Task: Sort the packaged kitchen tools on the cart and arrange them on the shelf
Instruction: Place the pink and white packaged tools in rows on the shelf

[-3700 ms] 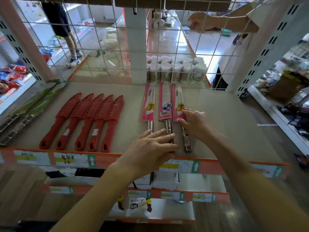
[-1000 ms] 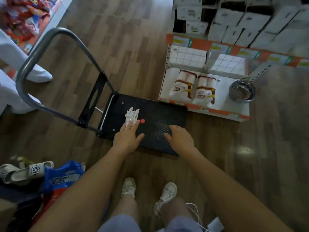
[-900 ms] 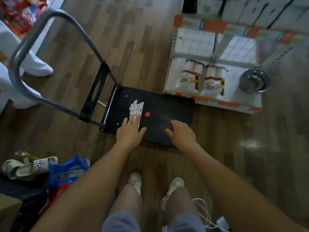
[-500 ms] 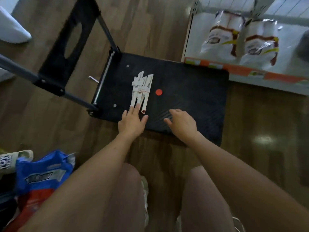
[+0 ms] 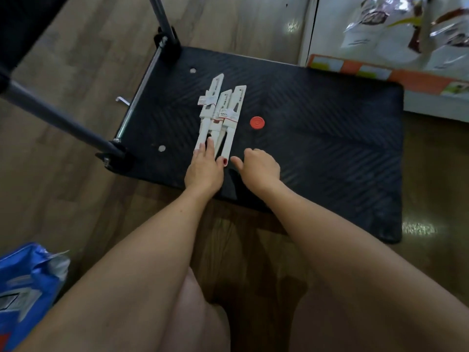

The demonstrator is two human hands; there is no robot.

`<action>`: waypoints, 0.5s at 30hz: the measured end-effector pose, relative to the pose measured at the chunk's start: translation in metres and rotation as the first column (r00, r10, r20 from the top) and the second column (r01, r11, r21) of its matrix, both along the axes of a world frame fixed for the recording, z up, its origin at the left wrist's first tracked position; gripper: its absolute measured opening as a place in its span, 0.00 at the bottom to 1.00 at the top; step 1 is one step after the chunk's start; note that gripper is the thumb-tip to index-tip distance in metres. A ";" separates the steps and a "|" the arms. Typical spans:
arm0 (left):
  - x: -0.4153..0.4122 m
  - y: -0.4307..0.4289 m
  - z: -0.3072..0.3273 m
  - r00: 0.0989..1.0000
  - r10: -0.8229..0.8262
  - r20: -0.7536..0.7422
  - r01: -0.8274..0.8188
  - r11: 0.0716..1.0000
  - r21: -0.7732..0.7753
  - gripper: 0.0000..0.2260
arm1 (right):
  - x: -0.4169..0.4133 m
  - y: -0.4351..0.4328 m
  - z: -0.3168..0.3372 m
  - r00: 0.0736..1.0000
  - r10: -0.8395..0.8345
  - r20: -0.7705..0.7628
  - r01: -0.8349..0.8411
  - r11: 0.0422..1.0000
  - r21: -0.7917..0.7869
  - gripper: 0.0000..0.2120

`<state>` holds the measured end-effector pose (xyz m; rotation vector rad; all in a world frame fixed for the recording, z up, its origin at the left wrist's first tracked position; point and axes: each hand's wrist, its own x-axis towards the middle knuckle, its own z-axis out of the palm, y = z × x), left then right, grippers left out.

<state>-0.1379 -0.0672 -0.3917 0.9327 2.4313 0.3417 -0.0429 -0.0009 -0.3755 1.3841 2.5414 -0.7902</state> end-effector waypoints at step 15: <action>-0.005 0.003 -0.001 0.982 0.019 -0.186 -0.039 0.994 -0.105 0.14 | -0.033 -0.005 -0.026 0.950 -0.232 -0.207 0.212 0.970 -0.115 0.20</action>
